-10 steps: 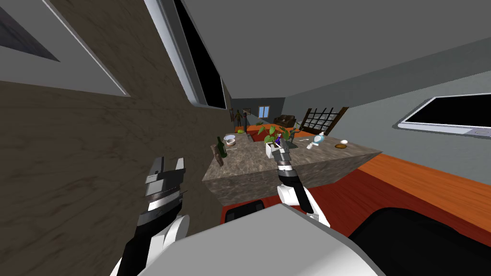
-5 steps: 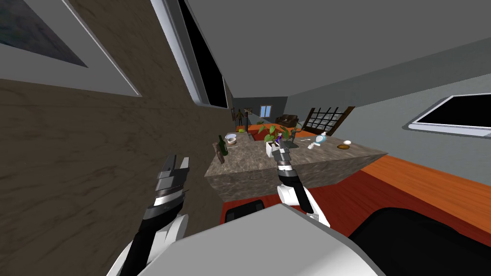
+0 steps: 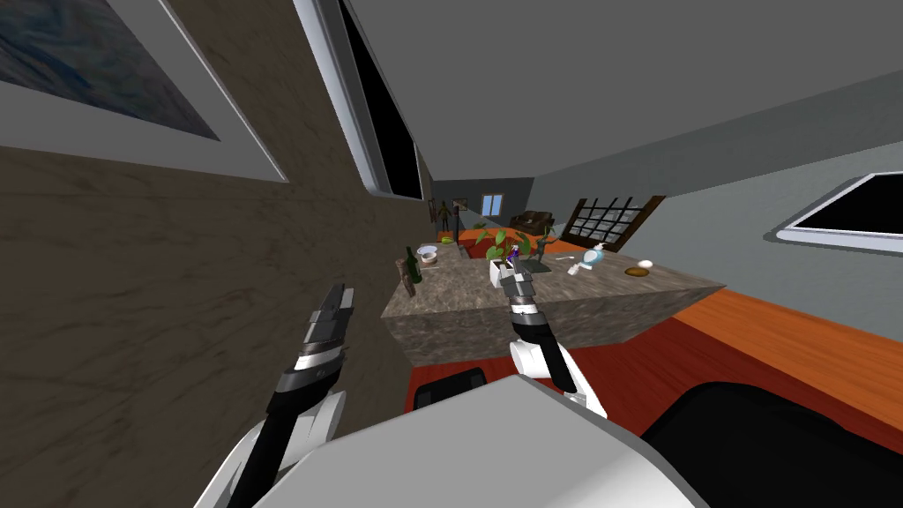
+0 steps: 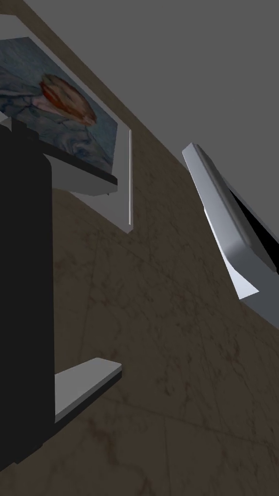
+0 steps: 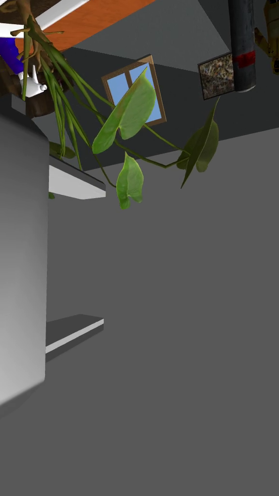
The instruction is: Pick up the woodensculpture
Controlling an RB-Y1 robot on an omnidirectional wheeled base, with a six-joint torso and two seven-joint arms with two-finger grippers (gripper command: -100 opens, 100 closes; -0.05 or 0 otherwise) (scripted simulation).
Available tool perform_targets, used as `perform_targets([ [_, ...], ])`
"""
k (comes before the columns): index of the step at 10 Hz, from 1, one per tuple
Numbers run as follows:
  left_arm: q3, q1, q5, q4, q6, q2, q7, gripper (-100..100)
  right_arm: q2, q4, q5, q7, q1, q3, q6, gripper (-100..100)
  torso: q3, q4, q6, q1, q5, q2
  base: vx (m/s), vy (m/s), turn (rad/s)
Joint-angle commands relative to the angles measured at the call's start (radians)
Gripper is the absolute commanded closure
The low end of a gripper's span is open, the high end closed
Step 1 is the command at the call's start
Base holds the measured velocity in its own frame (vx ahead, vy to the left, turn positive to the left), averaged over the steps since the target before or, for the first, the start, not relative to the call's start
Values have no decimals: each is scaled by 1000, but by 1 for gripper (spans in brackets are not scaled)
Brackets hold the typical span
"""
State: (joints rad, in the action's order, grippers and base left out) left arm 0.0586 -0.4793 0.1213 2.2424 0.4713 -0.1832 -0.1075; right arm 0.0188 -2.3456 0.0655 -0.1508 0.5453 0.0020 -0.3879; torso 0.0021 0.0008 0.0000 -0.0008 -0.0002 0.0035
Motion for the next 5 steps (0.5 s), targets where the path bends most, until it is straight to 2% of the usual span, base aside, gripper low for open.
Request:
perform_targets([
  [1, 1, 17, 34, -20, -3, -17, -28, -100, 0, 0, 0, 0, 0, 0, 0, 0, 0, 0, 0, 0, 0, 0, -64, -12, 56],
  [5, 7, 52, 115, -81, -16, -58, -94, -100, 0, 0, 0, 0, 0, 0, 0, 0, 0, 0, 0, 0, 0, 1, -64, -12, 37],
])
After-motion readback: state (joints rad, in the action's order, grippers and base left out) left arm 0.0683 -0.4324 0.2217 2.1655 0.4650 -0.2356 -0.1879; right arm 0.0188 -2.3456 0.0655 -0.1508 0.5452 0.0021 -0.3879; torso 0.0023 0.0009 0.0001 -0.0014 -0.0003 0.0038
